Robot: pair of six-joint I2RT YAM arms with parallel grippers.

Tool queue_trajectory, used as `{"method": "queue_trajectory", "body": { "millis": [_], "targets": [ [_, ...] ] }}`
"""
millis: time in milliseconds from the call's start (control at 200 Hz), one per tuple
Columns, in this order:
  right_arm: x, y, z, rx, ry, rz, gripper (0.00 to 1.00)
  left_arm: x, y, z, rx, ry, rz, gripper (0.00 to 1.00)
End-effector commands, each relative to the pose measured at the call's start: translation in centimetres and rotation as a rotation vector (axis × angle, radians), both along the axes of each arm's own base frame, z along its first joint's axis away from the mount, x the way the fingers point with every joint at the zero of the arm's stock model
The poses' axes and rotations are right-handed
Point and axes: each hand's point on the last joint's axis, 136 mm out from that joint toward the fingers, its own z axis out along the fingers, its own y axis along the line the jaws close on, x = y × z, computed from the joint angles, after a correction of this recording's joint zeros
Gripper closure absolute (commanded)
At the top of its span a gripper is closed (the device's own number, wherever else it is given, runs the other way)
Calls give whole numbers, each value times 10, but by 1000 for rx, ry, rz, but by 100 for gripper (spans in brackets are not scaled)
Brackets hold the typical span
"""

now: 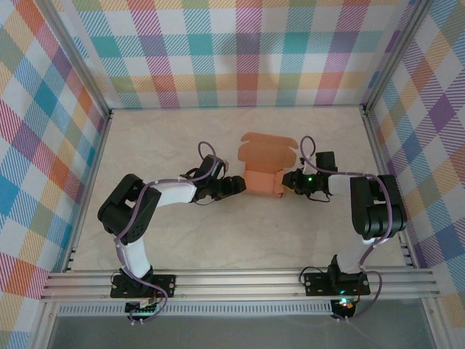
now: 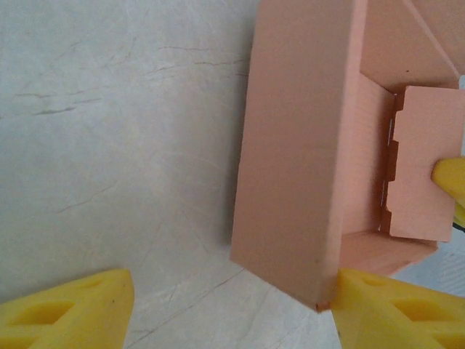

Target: Fold the paper box

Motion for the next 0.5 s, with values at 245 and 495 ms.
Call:
{"method": "queue_trajectory", "body": {
  "millis": [245, 495],
  "targets": [
    [-8, -4, -14, -196, 33, -25, 74, 13, -19, 0, -44, 6, -30, 30],
    [-4, 7, 33, -71, -89, -36, 58, 13, -20, -7, -40, 22, -32, 36]
  ]
}}
